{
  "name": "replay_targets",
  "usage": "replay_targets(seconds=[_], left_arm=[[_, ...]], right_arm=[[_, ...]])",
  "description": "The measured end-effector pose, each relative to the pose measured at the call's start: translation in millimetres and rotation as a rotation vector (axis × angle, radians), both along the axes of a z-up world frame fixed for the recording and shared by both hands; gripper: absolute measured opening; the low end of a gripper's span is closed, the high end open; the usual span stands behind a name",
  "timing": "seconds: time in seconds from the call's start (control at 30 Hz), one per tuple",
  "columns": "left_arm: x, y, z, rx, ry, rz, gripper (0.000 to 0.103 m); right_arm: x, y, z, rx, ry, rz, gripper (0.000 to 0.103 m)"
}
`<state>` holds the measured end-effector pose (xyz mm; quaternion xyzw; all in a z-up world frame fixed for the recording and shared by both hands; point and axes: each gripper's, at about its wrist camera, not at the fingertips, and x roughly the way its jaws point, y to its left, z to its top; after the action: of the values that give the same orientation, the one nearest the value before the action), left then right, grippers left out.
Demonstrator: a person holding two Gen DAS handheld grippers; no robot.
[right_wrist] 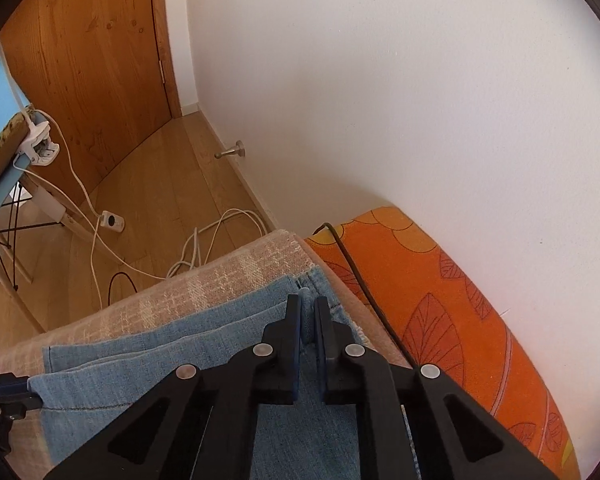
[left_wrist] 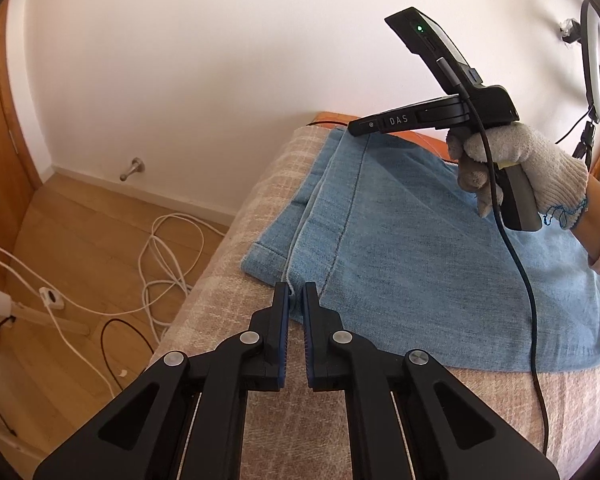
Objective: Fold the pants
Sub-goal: 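Move both tools to the stacked cuffs and close them on the hems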
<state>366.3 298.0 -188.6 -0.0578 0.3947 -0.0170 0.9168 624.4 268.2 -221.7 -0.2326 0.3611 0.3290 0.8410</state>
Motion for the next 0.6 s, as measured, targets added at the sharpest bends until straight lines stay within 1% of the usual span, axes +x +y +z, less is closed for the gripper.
replay_targets(seconds=[0.07,0.17,0.2,0.27,0.37,0.47,0.53,0.57,0.6], left_arm=[[-4,1,5,-0.005,-0.017,0.004,0.005],[-7,1,14,-0.004,-0.042,0.003,0.005],[-5,2,17,-0.003,-0.046,0.003,0.005],[1,4,19,-0.013,-0.046,0.010,0.005],[10,7,16,-0.004,-0.030,0.018,0.005],[16,12,5,-0.024,0.011,0.024,0.005],[19,12,-1,-0.025,0.025,0.021,0.005],[19,12,-2,-0.026,0.024,0.023,0.005],[18,12,0,-0.029,0.020,0.028,0.010]], right_arm=[[-5,-4,8,0.017,-0.041,-0.024,0.003],[-7,-10,26,0.067,-0.075,-0.039,0.003],[-7,-8,30,0.070,-0.079,-0.031,0.003],[-5,-1,33,0.040,-0.103,-0.037,0.003],[2,9,28,0.016,-0.118,-0.049,0.003],[10,14,12,-0.010,-0.097,-0.056,0.003],[11,17,1,-0.053,-0.117,-0.054,0.003],[12,17,-3,-0.066,-0.109,-0.054,0.004],[13,17,-4,-0.070,-0.094,-0.060,0.005]])
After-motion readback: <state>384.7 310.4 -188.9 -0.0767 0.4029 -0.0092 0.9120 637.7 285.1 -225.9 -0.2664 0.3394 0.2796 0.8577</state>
